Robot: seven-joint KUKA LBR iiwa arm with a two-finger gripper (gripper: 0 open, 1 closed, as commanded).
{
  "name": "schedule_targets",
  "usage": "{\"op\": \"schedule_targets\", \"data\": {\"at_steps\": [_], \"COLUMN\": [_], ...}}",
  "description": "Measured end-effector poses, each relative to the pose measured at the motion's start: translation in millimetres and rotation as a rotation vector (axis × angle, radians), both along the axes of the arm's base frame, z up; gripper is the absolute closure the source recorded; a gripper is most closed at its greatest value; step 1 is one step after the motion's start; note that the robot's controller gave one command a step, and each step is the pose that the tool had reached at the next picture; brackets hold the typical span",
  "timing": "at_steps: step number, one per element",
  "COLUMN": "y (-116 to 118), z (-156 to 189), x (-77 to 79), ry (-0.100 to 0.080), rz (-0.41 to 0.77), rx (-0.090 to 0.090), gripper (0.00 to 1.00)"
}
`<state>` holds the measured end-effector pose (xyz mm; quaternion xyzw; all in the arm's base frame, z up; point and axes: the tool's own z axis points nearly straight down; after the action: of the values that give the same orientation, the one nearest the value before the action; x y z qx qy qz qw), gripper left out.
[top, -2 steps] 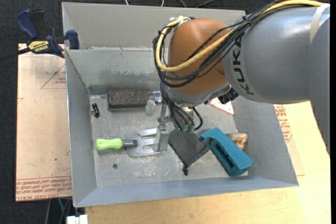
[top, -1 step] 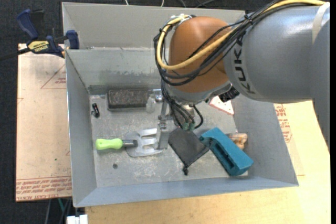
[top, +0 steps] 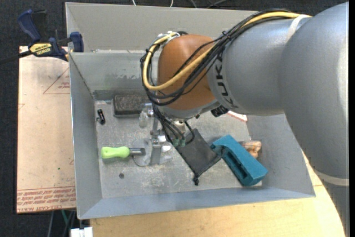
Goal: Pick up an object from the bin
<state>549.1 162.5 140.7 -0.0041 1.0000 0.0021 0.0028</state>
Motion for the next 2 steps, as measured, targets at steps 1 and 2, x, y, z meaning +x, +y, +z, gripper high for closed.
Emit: {"op": "schedule_targets", "data": {"at_steps": [1,2], "y": [-49,-14], "z": [-36,-54], "x": [-4.2,-3.0], "ry": [0.002,0.002], "rz": [-0.048,-0.115], "rx": [0.001,-0.001], "gripper": [0.0,0.0]}}
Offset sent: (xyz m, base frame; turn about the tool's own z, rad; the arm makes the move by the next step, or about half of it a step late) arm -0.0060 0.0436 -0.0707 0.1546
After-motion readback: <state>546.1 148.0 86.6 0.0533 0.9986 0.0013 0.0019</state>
